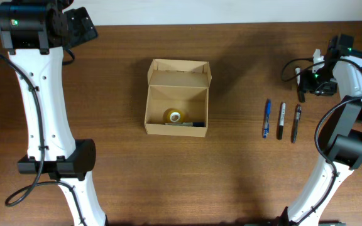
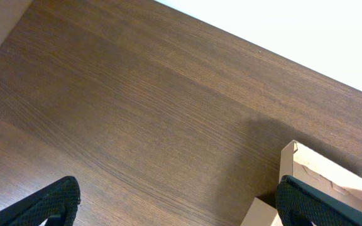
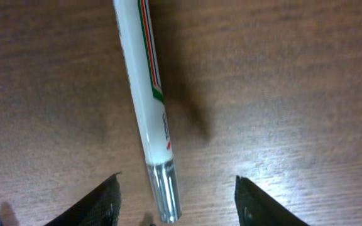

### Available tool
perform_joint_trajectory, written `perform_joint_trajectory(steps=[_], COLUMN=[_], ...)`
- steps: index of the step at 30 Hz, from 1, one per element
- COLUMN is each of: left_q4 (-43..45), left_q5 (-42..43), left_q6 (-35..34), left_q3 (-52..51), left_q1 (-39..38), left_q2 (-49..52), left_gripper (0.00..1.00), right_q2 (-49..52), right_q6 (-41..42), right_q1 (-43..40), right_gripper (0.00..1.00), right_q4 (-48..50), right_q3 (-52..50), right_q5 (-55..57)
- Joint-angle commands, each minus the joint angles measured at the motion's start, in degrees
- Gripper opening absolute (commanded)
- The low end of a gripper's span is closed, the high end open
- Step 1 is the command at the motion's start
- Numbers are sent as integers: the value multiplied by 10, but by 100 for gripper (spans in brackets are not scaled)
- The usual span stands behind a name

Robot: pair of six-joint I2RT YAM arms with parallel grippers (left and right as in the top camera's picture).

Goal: Pack container
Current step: 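Move the right gripper to the second white marker and grasp it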

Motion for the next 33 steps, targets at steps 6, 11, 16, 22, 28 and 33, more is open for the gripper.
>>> perform_joint_trajectory(steps=[6,11,16,22,28,33], left_q4=[0,0,0,0,0,0], left_q5=[0,0,0,0,0,0], left_q6=[5,5,5,5,5,5], left_q3=[-2,-2,-2,-2,-2,-2], left_q1=[3,3,3,3,3,3], left_q2=[3,3,3,3,3,3], left_gripper=[100,100,100,100,100,100], right_q2=[6,6,10,30,44,44], right_q6=[-53,-54,-50,-48,-36,-33], right_q1=[15,27,31,31,31,31], right_gripper=[58,58,58,58,58,35], right_q4=[17,35,41,25,19,17], right_q3=[-2,-6,-10,-10,-10,-10], right_q5=[-30,-31,-30,-27,-25,-24])
